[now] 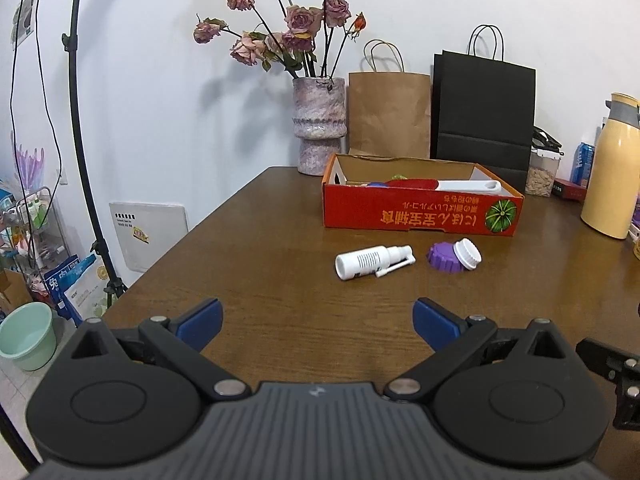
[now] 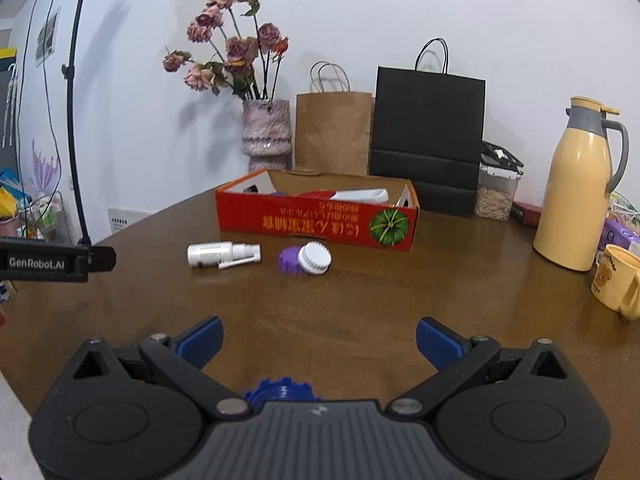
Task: Organize rigid objects
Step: 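Withdraw both grippers from the box toward the caps and spray bottle, then grasp the blue ridged cap with the right gripper and lift it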
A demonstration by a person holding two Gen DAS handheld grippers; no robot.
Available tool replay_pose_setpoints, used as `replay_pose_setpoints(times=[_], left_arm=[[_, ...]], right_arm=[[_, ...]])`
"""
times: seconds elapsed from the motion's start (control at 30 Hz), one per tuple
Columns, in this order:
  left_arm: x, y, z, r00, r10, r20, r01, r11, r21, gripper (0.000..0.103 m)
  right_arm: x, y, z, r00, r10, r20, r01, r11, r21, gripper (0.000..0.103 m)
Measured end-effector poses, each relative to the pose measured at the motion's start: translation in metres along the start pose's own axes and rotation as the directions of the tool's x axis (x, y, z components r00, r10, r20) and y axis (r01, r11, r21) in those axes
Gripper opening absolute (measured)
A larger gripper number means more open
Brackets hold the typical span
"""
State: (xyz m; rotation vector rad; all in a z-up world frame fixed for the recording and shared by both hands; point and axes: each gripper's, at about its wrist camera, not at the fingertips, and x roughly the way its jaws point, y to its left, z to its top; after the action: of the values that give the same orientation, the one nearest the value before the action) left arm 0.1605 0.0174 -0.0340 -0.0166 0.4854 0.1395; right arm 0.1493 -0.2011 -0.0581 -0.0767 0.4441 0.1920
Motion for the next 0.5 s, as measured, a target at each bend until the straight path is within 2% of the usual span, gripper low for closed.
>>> replay_pose_setpoints(times=[0.4,0.47,0.5], left_arm=[[0.006,0.007,-0.019,0.999,-0.012,-0.049,0.011,1.000,-0.012,0.103],[0.008,0.008,-0.020,0.998,-0.014,-0.057,0.013,1.000,-0.014,0.103],[0.009,0.009,-0.021,0.998,-0.014,-0.060,0.013,1.000,-0.015,0.103]], right_arm=[[0.008,0.016,-0.028,0.994,0.051,-0.094,-0.053,0.999,-0.012,0.103],[0.014,0.018,-0.030,0.993,0.033,-0.112,-0.035,0.999,-0.013,0.099],[0.016,0.017,-0.031,0.992,0.032,-0.121,-0.033,0.999,-0.008,0.092]])
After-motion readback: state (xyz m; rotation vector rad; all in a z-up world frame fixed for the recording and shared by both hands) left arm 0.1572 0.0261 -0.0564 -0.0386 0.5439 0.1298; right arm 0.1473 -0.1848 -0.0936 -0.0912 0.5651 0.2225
